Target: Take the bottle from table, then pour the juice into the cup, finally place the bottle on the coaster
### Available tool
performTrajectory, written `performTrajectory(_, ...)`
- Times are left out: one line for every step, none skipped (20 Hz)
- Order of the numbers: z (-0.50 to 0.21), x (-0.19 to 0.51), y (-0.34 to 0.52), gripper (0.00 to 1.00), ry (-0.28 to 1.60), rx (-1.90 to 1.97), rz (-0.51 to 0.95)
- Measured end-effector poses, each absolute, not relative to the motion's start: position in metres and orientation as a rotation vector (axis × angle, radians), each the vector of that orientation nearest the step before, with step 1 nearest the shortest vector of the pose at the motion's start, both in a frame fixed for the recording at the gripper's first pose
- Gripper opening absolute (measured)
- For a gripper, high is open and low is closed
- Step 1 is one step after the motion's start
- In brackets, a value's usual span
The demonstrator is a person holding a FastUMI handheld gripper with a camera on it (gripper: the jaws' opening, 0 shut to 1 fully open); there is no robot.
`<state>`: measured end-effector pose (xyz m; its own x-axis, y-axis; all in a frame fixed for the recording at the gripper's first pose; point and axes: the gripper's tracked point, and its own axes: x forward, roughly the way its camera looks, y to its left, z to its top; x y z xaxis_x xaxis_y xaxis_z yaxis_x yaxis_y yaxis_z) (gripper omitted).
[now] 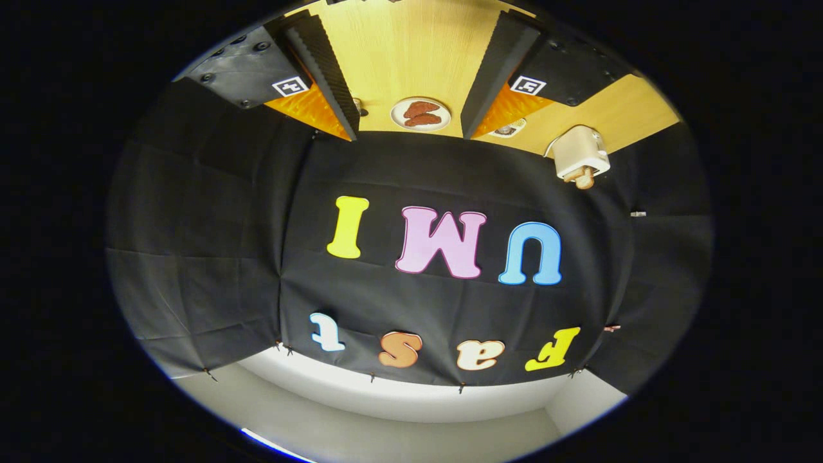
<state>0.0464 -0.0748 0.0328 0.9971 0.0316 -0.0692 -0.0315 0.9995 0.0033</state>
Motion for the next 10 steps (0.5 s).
performTrajectory(0.034,0.041,-0.072,0.97,0.072,0.010,0.030)
performTrajectory(0.034,0.037,-0.071,0.97,0.076,0.006,0.029)
performTrajectory(0.032,0.033,-0.069,0.97,0.084,-0.007,0.030)
performTrajectory(0.032,0.029,-0.065,0.97,0.090,-0.019,0.040)
performTrajectory(0.033,0.026,-0.058,0.97,0.096,-0.031,0.062)
performTrajectory(0.033,0.022,-0.053,0.97,0.098,-0.042,0.081)
performTrajectory(0.035,0.022,-0.049,0.97,0.097,-0.053,0.093)
performTrajectory(0.036,0.021,-0.045,0.97,0.093,-0.056,0.105)
performTrajectory(0.036,0.020,-0.041,0.97,0.092,-0.052,0.114)
performTrajectory(0.036,0.020,-0.037,0.97,0.093,-0.041,0.121)
